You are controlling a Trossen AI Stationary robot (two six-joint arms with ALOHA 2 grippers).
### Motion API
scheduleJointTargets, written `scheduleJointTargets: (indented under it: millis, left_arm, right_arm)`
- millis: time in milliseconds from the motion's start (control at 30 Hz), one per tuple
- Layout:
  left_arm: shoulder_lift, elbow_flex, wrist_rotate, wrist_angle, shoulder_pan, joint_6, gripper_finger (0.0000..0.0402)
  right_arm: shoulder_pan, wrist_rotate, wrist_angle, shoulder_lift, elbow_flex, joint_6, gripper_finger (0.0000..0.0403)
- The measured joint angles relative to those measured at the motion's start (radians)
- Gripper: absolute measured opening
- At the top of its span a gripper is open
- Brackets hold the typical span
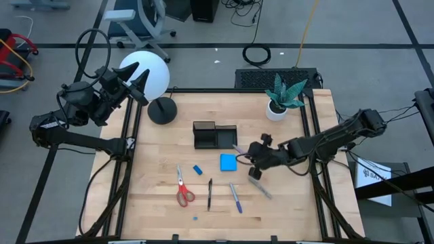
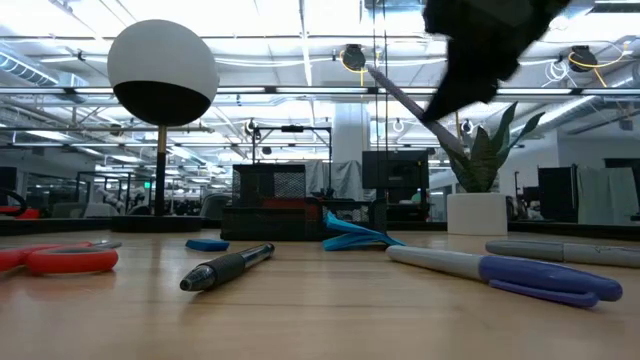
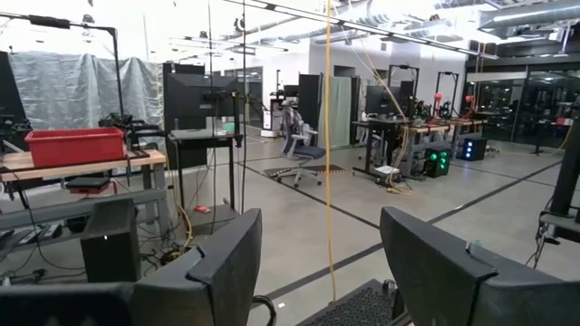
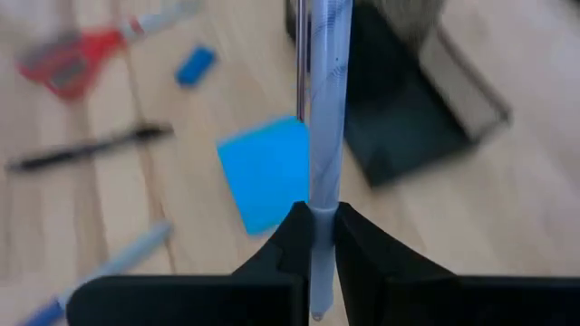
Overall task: Pick and place office supplies into organizer
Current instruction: Put the white pen into the black mesh organizer
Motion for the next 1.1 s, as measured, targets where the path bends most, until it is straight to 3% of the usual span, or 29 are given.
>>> scheduleJointTargets:
  millis: [300, 400, 800, 933, 1100]
  left_arm:
    - [0.000, 0.000, 0.034, -0.010, 0.000, -0.101, 0.0234]
    - [0.000, 0.000, 0.137, -0.033, 0.000, -0.075, 0.0234]
    - [0.023, -0.012, 0.622, -0.208, 0.000, -0.018, 0.0234]
    - [0.027, -0.093, 0.637, -0.193, 0.000, -0.005, 0.0234]
    - [0.026, -0.273, 0.638, 0.011, 0.000, 0.004, 0.0234]
  right_arm:
    - [-0.105, -0.007, 0.256, -0.008, 0.000, -0.283, 0.0021]
    - [-0.141, -0.016, 0.334, -0.008, 0.000, -0.349, 0.0021]
    - [-0.263, -0.275, 0.574, -0.008, 0.001, -0.467, 0.0022]
    - [-0.276, -0.347, 0.619, -0.008, 0.001, -0.479, 0.0022]
    - [-0.276, -0.381, 0.685, -0.007, 0.001, -0.539, 0.0022]
